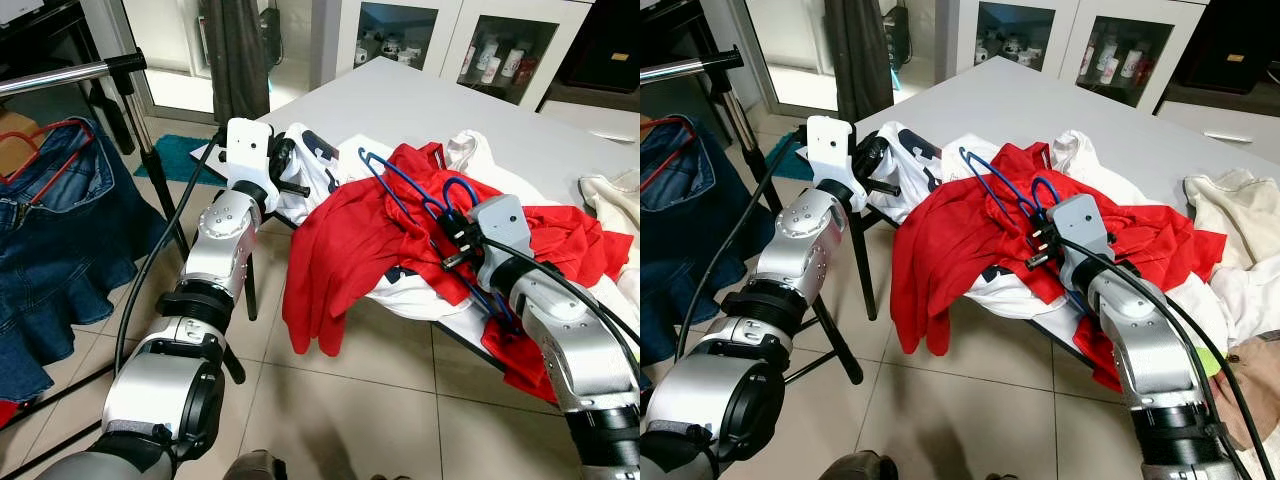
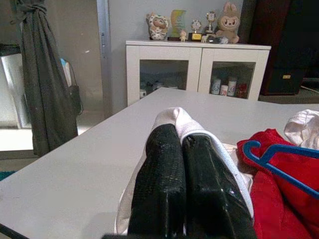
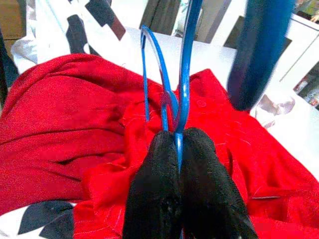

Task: Hang hanger

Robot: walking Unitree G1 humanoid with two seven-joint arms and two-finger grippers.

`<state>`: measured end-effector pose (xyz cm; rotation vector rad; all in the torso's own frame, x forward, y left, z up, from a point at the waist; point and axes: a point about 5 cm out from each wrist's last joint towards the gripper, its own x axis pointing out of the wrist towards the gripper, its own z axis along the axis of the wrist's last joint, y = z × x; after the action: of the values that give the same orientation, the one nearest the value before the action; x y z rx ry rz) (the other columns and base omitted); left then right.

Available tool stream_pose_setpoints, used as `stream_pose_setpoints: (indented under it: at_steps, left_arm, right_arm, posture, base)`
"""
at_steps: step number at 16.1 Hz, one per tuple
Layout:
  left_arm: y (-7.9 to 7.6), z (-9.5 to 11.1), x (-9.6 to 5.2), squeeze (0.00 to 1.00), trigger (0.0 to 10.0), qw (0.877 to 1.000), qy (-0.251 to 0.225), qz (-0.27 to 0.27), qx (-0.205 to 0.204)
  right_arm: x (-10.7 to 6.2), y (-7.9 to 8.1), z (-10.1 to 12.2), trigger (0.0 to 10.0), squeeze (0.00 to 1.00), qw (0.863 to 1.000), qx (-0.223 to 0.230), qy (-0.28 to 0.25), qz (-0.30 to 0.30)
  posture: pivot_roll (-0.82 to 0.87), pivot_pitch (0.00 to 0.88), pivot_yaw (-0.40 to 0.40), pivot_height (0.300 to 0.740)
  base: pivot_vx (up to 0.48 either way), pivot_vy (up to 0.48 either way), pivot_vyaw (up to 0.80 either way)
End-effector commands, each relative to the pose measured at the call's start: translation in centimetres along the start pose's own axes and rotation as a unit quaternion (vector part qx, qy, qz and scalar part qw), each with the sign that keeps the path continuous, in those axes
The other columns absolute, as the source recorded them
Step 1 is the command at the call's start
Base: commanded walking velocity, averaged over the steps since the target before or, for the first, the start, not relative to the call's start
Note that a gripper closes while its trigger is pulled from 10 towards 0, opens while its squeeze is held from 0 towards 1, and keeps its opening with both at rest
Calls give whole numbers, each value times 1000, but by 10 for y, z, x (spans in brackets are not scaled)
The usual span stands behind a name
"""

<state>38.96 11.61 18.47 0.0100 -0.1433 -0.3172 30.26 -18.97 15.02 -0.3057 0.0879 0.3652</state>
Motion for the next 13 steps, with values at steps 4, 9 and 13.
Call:
stream_pose_setpoints:
  at_steps: [4, 9, 13]
  left_arm:
    - [-2, 3, 0, 0, 10000, 1000, -3, -6, 7]
    - [-3, 4, 1, 0, 10000, 1000, -3, -9, 7]
    - [-4, 5, 2, 0, 10000, 1000, -4, -11, 7]
  right_arm:
    - [2, -8, 3, 10000, 0, 999, 3, -7, -35]
    - [1, -11, 1, 10000, 0, 999, 8, -11, -51]
    - [1, -10, 1, 10000, 0, 998, 11, -13, -55]
  posture:
    - [100, 3, 10, 740]
    - [97, 1, 16, 740]
    - [97, 0, 19, 740]
  base:
    - [0, 0, 0]
    - [0, 0, 0]
    - [0, 0, 0]
